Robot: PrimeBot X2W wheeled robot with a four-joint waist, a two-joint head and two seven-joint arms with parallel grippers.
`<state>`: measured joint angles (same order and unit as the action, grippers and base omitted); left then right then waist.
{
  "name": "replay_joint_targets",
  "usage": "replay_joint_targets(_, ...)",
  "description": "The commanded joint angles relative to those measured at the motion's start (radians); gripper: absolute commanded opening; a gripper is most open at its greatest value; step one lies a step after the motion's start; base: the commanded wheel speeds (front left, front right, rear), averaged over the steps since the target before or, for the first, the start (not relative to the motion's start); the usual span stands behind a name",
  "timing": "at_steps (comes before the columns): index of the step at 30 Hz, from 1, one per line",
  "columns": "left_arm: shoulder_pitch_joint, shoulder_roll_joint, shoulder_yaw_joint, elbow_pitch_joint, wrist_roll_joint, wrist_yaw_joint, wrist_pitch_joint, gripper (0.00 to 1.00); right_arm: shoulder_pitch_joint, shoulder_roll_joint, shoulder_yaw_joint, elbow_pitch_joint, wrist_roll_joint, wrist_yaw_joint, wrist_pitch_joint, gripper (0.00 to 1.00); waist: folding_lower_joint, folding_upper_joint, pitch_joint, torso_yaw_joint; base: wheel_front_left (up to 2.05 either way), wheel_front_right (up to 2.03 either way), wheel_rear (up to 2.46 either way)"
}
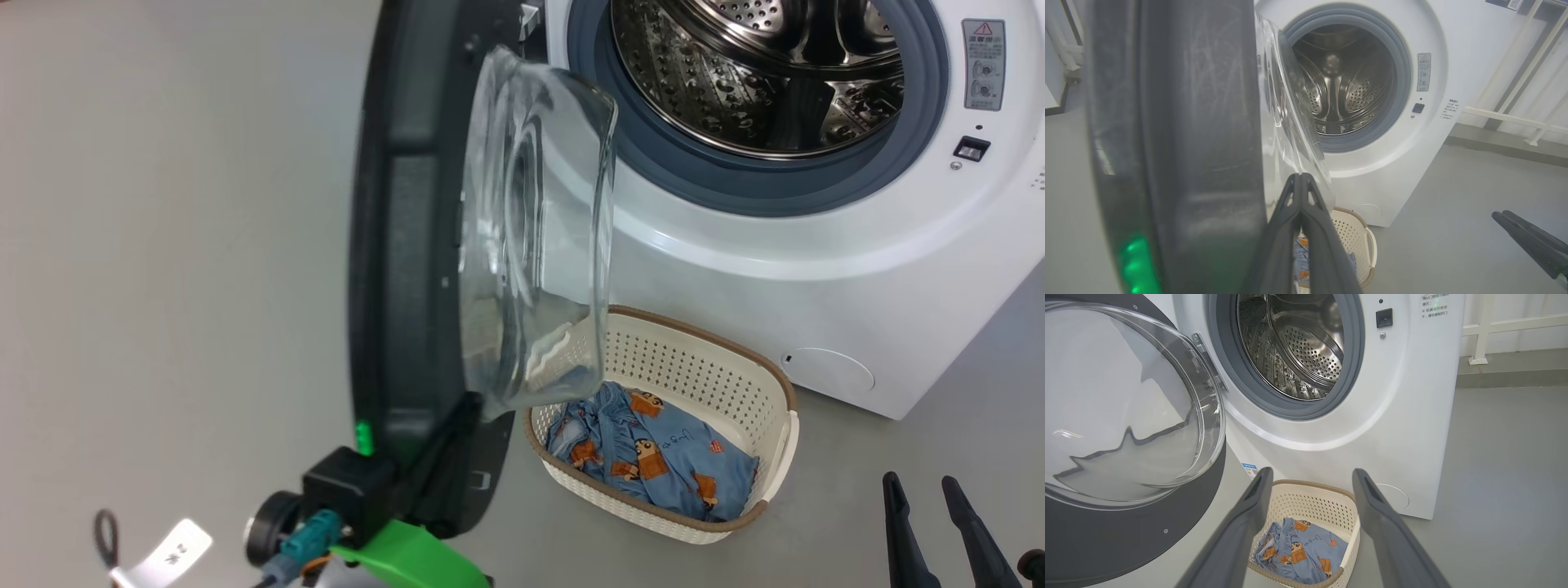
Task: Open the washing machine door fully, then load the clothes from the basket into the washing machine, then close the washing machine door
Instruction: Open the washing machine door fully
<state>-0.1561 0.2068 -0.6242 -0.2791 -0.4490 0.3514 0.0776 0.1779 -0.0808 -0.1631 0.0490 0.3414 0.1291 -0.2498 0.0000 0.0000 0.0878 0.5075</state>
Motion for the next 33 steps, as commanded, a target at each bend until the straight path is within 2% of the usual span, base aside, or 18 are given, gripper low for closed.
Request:
replay_joint_targets(1,-0.011,0.032,0.068,0.001,-0.005,0.023,-0.012,0.0,-0.031,-0.02,0.028,-0.021,-0.019,0.002,-0.012,1.0,0.0,0.0,-0.001,0.002,0.0,0.0,0.0)
replay_joint_targets(19,-0.074,0.081,0.275,0.24,-0.058,0.053,-0.141,0.0,-0.014,-0.053,0.039,-0.021,-0.017,0.002,-0.012,1.0,0.0,0.0,-0.007,-0.018,0.0,0.0,0.0)
replay_joint_targets(33,-0.181,0.108,0.418,0.495,-0.113,0.046,-0.261,0.0,-0.01,-0.079,0.047,-0.021,-0.018,0.002,-0.012,1.0,0.0,0.0,0.012,-0.073,0.0,0.0,0.0)
